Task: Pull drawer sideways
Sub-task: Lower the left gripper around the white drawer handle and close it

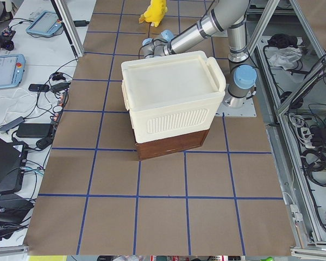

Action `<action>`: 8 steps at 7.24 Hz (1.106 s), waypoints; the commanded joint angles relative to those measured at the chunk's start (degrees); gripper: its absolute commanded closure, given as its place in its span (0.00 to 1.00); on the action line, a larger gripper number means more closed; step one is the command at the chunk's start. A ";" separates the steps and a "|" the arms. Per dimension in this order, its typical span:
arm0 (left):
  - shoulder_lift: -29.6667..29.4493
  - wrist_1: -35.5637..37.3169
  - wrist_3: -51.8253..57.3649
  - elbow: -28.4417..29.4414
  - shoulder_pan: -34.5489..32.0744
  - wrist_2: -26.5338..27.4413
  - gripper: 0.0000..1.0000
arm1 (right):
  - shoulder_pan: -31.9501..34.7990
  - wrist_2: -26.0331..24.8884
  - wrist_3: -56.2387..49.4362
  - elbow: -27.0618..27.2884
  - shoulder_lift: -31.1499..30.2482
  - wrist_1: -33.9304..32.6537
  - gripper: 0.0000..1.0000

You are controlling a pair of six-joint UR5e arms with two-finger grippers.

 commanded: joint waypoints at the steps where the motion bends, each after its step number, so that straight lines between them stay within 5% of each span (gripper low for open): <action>1: -0.23 0.14 -0.05 0.26 0.01 0.03 0.32 | 0.00 0.00 0.00 0.00 0.00 0.00 0.00; 3: 0.03 0.14 0.13 0.26 0.09 -0.06 0.43 | 0.00 0.00 0.00 0.00 0.00 0.00 0.00; 8: -0.06 0.58 -0.04 0.26 0.01 -0.06 0.52 | 0.00 0.00 0.00 0.00 0.00 0.00 0.00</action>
